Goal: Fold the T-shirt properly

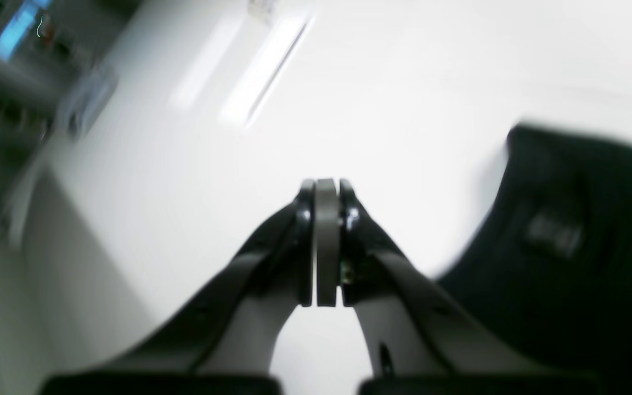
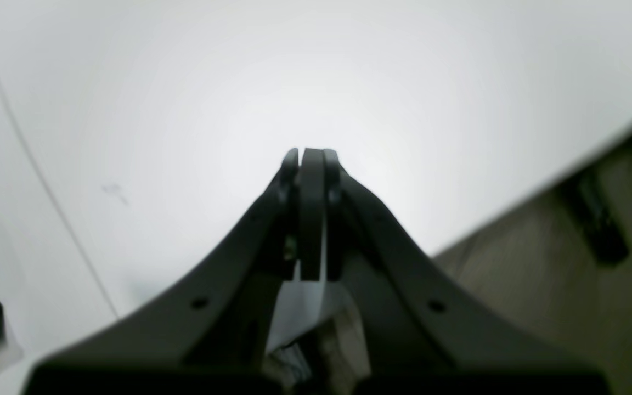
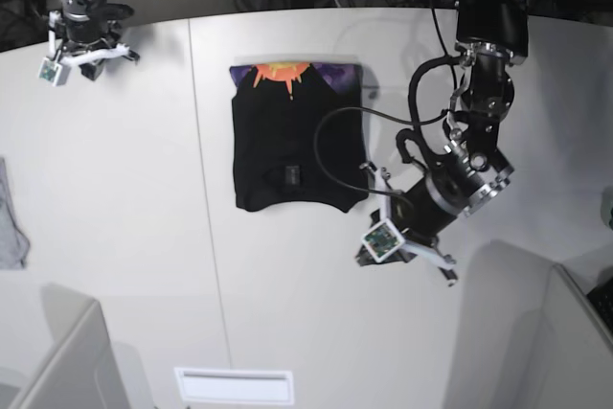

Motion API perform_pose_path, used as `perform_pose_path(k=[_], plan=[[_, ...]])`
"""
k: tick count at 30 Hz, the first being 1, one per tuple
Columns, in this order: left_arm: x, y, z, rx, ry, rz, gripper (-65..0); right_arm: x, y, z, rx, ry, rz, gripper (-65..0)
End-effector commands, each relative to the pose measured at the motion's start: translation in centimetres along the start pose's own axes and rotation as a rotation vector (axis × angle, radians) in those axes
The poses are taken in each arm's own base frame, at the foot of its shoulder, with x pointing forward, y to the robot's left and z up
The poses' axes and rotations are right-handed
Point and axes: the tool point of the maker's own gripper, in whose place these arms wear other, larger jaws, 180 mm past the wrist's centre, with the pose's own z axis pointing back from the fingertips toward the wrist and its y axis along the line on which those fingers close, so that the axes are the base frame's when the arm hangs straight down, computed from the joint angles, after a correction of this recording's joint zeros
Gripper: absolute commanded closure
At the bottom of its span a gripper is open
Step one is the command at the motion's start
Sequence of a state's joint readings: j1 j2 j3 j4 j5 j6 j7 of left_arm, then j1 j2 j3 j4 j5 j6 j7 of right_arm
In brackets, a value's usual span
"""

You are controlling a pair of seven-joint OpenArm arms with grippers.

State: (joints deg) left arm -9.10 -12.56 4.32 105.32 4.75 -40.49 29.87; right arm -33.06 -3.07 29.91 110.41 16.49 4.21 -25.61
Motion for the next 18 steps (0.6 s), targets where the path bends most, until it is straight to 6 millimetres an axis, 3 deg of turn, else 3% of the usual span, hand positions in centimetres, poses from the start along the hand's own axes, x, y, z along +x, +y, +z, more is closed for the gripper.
perform_pose_path(k=[1, 4, 9, 18], plan=[[1.2, 1.5, 1.2, 0.055, -0.052, 0.008, 0.0, 1.6, 0.0, 0.4, 0.004, -0.068, 0.051, 0.0], [-1.1, 2.6, 4.3, 0.137, -0.017, 0.069, 0.0, 2.6, 1.5, 0.7, 0.087, -0.141, 0.178, 0.0], [-5.2, 3.5, 8.6, 0.225, -0.004, 0.211, 0.0, 4.1, 0.7, 1.5, 0.125, -0.214, 0.263, 0.0], [-10.8, -2.1, 14.5, 0.204, 0.051, 0.345, 0.0, 4.6, -0.6, 2.6, 0.185, -0.234, 0.347, 0.0]])
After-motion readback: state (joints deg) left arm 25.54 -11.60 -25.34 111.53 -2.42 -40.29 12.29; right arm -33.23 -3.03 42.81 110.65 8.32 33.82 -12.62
